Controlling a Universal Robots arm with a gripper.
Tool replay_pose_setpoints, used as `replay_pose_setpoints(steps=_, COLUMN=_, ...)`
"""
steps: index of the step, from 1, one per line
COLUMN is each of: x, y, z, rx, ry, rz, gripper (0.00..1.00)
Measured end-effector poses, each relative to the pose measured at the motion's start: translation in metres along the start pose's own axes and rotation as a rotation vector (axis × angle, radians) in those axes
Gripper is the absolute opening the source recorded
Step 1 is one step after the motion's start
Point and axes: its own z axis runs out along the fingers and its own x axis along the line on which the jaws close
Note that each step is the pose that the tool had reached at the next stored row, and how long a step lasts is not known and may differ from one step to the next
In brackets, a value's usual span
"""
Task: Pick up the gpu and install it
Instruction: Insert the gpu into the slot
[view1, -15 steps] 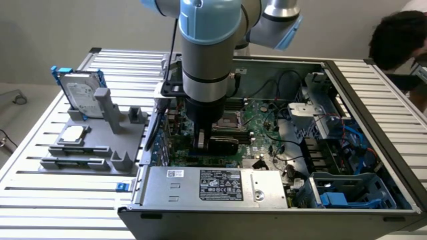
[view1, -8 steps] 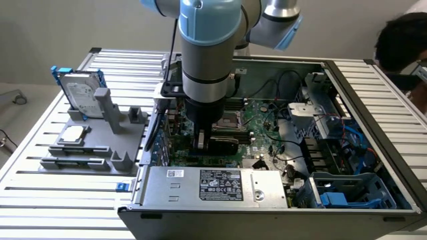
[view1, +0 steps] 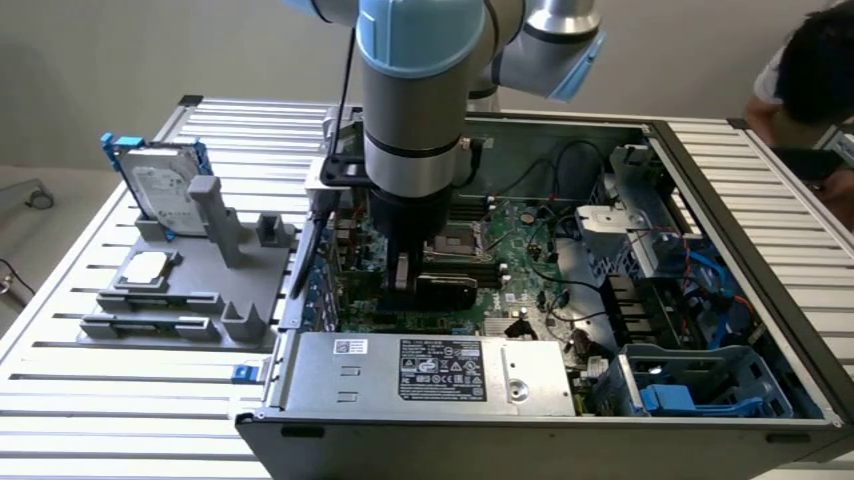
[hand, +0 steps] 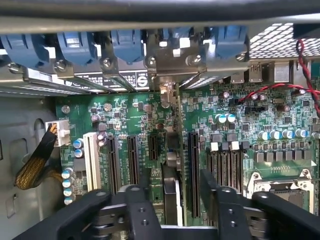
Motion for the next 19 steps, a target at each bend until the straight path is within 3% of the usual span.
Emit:
replay_pose_setpoints(steps=2, x=0.0, y=0.0001, z=-0.0022, rx=0.0, ry=0.0001, rz=0.0, gripper=0.54)
replay_pose_setpoints(steps=3, x=0.0, y=0.0001, z=-0.0036, rx=0.0, ry=0.0, rz=0.0, gripper=0.6)
replay_pose_setpoints(steps=12, x=-0.001, y=0.0005, z=-0.0203, rx=-0.0007, ry=0.0001, rz=0.0, gripper=0.58)
replay_pose_setpoints(steps=14, x=-0.001, y=0.0006, z=-0.0234, rx=-0.0008, ry=0.0002, rz=0.0, gripper=0.45)
replay_pose_setpoints(steps=17, x=-0.002, y=0.0007, z=-0.0291, rx=-0.0008, ry=0.0, rz=0.0, gripper=0.4)
replay_pose_setpoints(steps=18, x=-0.002, y=0.0008, z=-0.0317, rx=-0.001, ry=0.0001, rz=0.0, gripper=0.28)
replay_pose_setpoints(steps=19, x=-0.002, y=0.0008, z=-0.0344, rx=-0.0013, ry=0.0002, rz=0.0, gripper=0.28)
